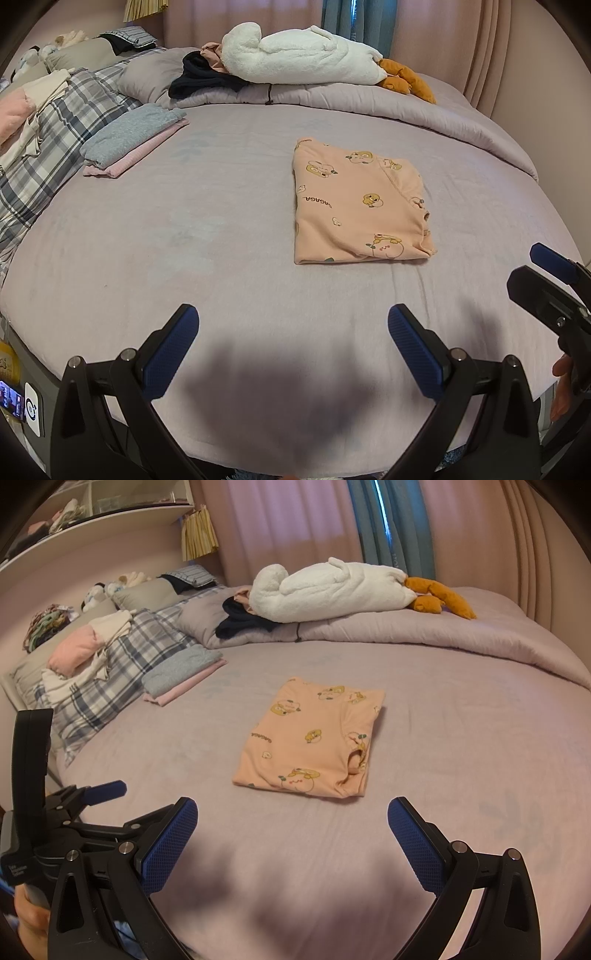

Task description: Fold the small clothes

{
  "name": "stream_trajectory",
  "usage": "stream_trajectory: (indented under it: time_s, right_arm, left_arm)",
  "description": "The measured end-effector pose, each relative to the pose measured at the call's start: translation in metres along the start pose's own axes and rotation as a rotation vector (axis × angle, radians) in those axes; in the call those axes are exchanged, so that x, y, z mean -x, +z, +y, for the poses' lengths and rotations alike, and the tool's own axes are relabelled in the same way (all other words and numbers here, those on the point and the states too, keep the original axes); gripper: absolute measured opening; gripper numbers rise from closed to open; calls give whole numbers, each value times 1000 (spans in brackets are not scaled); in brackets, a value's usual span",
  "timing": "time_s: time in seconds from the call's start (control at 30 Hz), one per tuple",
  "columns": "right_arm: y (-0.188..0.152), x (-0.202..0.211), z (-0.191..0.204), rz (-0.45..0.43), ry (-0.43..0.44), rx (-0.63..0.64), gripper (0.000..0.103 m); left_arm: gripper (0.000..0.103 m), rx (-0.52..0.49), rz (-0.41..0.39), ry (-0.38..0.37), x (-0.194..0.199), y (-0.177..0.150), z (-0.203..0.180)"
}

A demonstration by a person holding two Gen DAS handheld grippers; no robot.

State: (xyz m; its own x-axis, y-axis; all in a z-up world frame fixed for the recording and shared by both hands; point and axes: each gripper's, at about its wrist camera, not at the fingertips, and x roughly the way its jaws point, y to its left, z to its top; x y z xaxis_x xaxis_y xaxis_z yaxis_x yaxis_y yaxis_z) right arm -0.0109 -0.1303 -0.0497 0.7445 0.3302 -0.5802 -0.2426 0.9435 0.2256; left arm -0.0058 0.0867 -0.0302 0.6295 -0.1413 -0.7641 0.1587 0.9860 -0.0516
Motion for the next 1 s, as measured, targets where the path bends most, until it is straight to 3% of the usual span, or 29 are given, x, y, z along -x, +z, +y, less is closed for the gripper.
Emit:
stream_trajectory:
  time_s: [1.0]
  right_arm:
    - [2, -2, 0, 4, 3, 1, 102]
  left_arm:
    - [103, -4, -1, 6, -4, 0, 3]
